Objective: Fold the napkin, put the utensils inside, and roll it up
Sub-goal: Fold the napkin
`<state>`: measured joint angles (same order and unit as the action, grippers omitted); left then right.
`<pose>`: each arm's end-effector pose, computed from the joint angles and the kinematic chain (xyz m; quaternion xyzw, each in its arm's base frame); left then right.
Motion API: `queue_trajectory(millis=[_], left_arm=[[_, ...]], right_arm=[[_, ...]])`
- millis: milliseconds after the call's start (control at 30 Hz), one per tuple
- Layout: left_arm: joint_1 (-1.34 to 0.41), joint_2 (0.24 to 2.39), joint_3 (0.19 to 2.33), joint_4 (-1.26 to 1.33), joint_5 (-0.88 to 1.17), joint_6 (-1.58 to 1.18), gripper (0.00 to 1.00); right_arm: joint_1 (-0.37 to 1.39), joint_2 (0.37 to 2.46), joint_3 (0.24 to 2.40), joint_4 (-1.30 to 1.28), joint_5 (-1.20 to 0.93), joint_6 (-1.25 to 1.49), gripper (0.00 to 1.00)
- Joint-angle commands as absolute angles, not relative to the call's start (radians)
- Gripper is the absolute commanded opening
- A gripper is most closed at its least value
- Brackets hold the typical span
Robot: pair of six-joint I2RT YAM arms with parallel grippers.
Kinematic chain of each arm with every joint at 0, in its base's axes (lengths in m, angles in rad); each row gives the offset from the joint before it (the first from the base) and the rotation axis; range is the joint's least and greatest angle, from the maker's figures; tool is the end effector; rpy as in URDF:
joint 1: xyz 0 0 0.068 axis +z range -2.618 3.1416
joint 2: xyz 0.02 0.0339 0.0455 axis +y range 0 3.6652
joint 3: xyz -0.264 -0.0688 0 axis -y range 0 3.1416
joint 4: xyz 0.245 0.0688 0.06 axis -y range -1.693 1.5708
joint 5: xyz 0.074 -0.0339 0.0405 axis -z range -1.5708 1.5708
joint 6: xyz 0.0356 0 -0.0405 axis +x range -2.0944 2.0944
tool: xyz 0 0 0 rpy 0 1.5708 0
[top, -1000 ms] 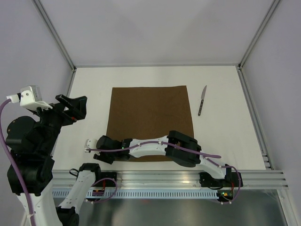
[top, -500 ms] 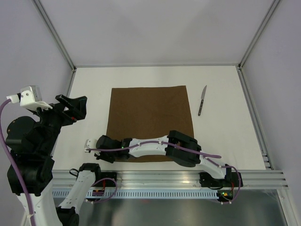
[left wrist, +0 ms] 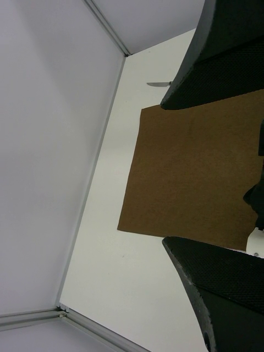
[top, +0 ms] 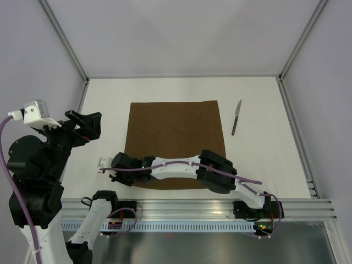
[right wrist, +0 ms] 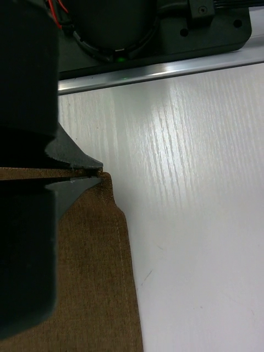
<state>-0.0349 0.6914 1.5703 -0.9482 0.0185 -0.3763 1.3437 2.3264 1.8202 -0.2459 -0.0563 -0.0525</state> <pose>0.0360 -0.0019 0.5012 -0.1180 0.7216 -0.1459 0.6664 0.1161 0.5114 0.1645 -0.5980 0.6953 0.2600 0.3022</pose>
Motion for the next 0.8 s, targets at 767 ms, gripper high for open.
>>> queue_trajectory(millis=[767], left_arm=[[-0.031,0.658,1.402,-0.861,0.066,-0.308,1.0]], right_arm=[[1.006,2.046,1.648,-0.293,-0.006,-0.071,0.01]])
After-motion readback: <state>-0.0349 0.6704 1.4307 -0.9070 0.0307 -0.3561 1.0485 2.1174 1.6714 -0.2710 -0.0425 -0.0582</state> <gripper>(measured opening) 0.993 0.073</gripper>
